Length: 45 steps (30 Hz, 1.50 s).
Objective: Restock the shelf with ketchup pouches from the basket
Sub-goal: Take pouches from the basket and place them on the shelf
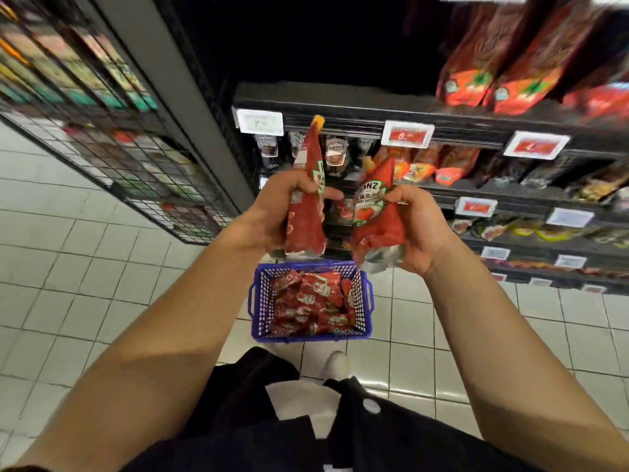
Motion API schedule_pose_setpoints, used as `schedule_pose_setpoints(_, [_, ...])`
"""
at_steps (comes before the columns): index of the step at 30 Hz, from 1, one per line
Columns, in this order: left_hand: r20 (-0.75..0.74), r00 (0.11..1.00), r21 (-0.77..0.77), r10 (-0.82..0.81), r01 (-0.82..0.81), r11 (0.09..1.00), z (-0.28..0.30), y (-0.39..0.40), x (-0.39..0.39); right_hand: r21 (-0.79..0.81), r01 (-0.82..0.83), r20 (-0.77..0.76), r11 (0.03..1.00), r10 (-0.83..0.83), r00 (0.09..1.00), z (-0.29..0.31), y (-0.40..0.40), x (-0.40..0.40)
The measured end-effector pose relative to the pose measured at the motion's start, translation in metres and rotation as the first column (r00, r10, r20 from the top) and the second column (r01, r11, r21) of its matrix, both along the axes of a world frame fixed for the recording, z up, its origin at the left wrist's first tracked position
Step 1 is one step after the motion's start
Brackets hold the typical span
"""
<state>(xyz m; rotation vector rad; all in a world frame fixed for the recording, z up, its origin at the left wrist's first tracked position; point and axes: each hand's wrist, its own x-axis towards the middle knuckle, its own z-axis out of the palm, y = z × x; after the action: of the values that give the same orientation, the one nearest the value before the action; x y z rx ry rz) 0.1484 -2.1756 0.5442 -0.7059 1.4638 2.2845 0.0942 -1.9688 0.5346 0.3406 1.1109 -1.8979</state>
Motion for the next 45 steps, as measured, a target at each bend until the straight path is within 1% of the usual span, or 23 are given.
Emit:
schedule_pose_setpoints(2, [0.010, 1.000, -0.022, 0.015, -0.015, 1.000, 0.002, -0.004, 0.001, -0.007, 0.040, 0.044, 0.999, -0.039, 0.998, 0.003, 0.000, -0.001])
schedule_pose_setpoints(5, [0.053, 0.998, 0.037, 0.043, -0.045, 0.998, -0.002, -0.015, 0.002, 0.006, 0.061, 0.082, 0.998, -0.061, 0.995, 0.009, -0.009, -0.001])
schedule_pose_setpoints(7, [0.089, 0.995, 0.081, 0.051, -0.058, 0.995, -0.004, -0.026, 0.002, 0.042, 0.040, 0.047, 0.998, -0.042, 0.998, 0.011, -0.020, -0.001])
schedule_pose_setpoints(10, [0.158, 0.985, 0.108, 0.065, -0.083, 0.991, -0.009, -0.046, 0.002, 0.164, -0.008, 0.006, 0.986, 0.008, 1.000, 0.017, -0.040, 0.000])
schedule_pose_setpoints(11, [0.163, 0.985, 0.137, 0.060, -0.083, 0.987, -0.010, -0.052, 0.001, 0.203, -0.007, -0.017, 0.979, 0.011, 1.000, 0.019, -0.048, 0.000])
schedule_pose_setpoints(13, [0.119, 0.993, 0.181, 0.008, -0.030, 0.983, -0.010, -0.065, -0.001, 0.271, 0.000, -0.097, 0.963, 0.027, 0.995, 0.023, -0.065, 0.001])
schedule_pose_setpoints(16, [0.011, 0.993, 0.122, -0.114, 0.112, 0.986, -0.006, -0.080, -0.005, 0.344, 0.060, -0.216, 0.937, 0.016, 0.976, 0.029, -0.087, -0.001])
schedule_pose_setpoints(17, [-0.017, 0.992, 0.099, -0.128, 0.129, 0.987, -0.006, -0.087, -0.007, 0.356, 0.096, -0.247, 0.929, -0.006, 0.969, 0.030, -0.092, -0.003])
schedule_pose_setpoints(19, [-0.056, 0.992, 0.118, -0.114, 0.120, 0.986, -0.004, -0.097, -0.012, 0.361, 0.155, -0.293, 0.919, -0.046, 0.955, 0.036, -0.097, -0.006])
schedule_pose_setpoints(21, [-0.093, 0.988, 0.133, -0.124, 0.136, 0.982, 0.003, -0.107, -0.018, 0.351, 0.191, -0.320, 0.917, -0.074, 0.944, 0.043, -0.101, -0.009])
schedule_pose_setpoints(22, [-0.121, 0.982, 0.116, -0.143, 0.157, 0.981, 0.007, -0.111, -0.022, 0.346, 0.200, -0.333, 0.917, -0.079, 0.940, 0.048, -0.101, -0.011])
schedule_pose_setpoints(25, [-0.172, 0.969, -0.005, -0.176, 0.178, 0.984, 0.029, -0.117, -0.032, 0.326, 0.201, -0.379, 0.924, -0.067, 0.923, 0.066, -0.102, -0.016])
schedule_pose_setpoints(27, [-0.162, 0.969, -0.101, -0.184, 0.170, 0.980, 0.043, -0.119, -0.037, 0.318, 0.165, -0.402, 0.934, -0.025, 0.915, 0.079, -0.100, -0.020])
schedule_pose_setpoints(29, [-0.185, 0.962, -0.151, -0.201, 0.174, 0.973, 0.055, -0.119, -0.038, 0.298, 0.108, -0.437, 0.948, 0.035, 0.899, 0.092, -0.097, -0.023])
schedule_pose_setpoints(31, [-0.255, 0.951, -0.153, -0.173, 0.136, 0.979, 0.069, -0.118, -0.038, 0.265, 0.057, -0.483, 0.963, 0.082, 0.872, 0.109, -0.091, -0.029])
schedule_pose_setpoints(33, [-0.334, 0.932, -0.194, -0.144, 0.081, 0.978, 0.086, -0.116, -0.040, 0.253, 0.035, -0.523, 0.967, 0.106, 0.846, 0.126, -0.085, -0.037])
schedule_pose_setpoints(35, [-0.408, 0.909, -0.242, -0.087, -0.016, 0.970, 0.101, -0.113, -0.048, 0.227, 0.020, -0.562, 0.974, 0.114, 0.819, 0.142, -0.080, -0.047])
schedule_pose_setpoints(38, [-0.534, 0.845, -0.215, 0.026, -0.166, 0.962, 0.121, -0.112, -0.069, 0.188, 0.035, -0.623, 0.982, 0.091, 0.777, 0.163, -0.078, -0.065])
schedule_pose_setpoints(43, [-0.631, 0.763, -0.190, 0.142, -0.330, 0.925, 0.158, -0.123, -0.101, 0.170, 0.068, -0.697, 0.983, 0.071, 0.714, 0.184, -0.083, -0.090])
schedule_pose_setpoints(45, [-0.663, 0.734, -0.206, 0.143, -0.364, 0.908, 0.172, -0.127, -0.110, 0.161, 0.083, -0.725, 0.983, 0.061, 0.686, 0.189, -0.085, -0.096])
